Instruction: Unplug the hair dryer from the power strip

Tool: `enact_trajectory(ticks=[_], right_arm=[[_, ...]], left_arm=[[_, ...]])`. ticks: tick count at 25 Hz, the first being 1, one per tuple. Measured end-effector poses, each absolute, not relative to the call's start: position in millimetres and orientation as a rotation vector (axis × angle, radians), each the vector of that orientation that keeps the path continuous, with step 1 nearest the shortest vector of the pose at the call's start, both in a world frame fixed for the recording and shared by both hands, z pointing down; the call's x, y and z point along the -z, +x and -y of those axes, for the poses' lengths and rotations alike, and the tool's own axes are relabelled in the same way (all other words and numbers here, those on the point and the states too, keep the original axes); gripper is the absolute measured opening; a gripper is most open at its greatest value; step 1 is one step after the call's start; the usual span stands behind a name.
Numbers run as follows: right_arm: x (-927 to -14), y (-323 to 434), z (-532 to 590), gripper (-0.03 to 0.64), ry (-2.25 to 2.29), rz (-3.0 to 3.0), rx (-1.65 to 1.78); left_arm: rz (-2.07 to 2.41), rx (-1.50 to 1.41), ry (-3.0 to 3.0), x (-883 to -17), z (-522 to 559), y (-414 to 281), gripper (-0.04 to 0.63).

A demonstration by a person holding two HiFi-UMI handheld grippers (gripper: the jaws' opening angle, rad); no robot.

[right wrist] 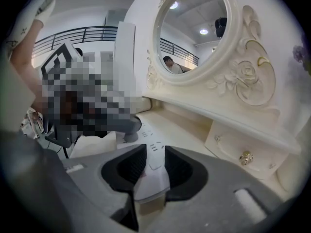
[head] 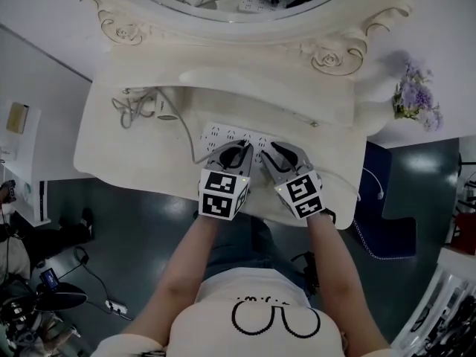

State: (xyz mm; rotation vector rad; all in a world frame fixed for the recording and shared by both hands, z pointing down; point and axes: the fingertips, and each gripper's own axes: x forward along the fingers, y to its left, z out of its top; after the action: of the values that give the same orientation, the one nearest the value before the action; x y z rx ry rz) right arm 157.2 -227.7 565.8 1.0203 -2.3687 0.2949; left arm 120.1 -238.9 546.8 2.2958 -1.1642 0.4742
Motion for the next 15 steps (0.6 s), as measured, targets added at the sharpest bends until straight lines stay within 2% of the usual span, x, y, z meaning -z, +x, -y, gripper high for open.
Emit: enact_trajectory(ticks=[3,10,12,15], right_arm=[[-565.7,157.9,228.3,0.120,1.027,2.368,-0.298],[-565.1,160.5,228.1,0.119,1.040,2.357,-0.324],[-565.5,159.9,228.0,0.119,1.030,2.355,-0.321],[-565.9,157.7,227.4,0.119,1.018,2.355,-0.316]], left_arm=[[1.145,-0.506,2.302,-547.4,239.6,120.6,0.054],[1.157,-0.840,2.541,-551.2,227.4,126.9,0.049],[1.132,-0.833,2.562,-552.2,225.5,126.2,0.049],[1.079,-0.647,2.444,-549.2,230.7,121.5,0.049]])
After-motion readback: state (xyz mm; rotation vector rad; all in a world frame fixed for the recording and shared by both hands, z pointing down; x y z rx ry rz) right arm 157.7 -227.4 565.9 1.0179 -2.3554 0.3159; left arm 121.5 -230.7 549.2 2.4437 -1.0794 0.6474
